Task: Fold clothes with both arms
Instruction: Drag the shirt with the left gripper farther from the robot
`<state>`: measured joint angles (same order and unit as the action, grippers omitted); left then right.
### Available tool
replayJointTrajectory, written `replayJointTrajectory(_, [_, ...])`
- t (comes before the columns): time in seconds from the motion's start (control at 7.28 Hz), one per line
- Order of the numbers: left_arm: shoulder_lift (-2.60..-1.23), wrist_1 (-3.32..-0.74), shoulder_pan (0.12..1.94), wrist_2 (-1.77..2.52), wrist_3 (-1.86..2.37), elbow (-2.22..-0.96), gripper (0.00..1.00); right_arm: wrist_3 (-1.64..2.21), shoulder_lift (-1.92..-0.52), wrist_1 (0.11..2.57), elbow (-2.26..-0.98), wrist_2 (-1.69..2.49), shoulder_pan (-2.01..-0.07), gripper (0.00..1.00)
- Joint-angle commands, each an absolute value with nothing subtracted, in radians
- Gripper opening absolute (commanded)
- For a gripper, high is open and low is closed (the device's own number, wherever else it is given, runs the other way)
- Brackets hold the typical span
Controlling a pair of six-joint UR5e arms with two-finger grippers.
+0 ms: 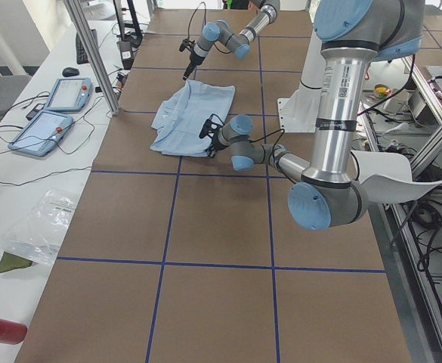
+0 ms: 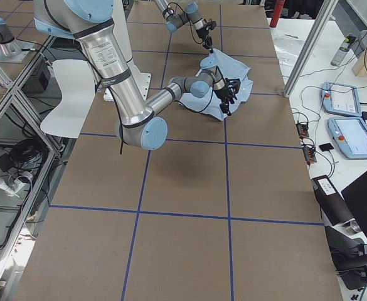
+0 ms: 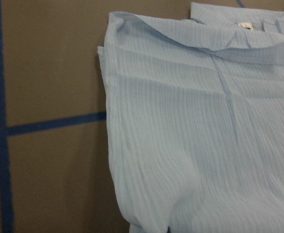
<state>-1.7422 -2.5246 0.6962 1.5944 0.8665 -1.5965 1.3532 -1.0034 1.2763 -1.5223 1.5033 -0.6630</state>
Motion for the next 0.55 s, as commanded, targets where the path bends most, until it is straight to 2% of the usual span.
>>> replayJointTrajectory(0.0, [-2.003, -2.522, 0.877, 1.589, 0.715, -1.257, 0.00, 1.364, -0.993, 1.276, -1.525, 1.503, -0.658, 1.00])
replayJointTrajectory(0.14, [-2.166, -2.520, 0.906, 1.585, 0.715, -1.073, 0.00, 1.365, -0.991, 1.275, -1.529, 1.502, -0.657, 1.00])
replayJointTrajectory(0.41, [-2.384, -2.516, 0.914, 1.519, 0.733, -0.857, 0.00, 1.374, -0.991, 1.276, -1.548, 1.502, -0.640, 1.00])
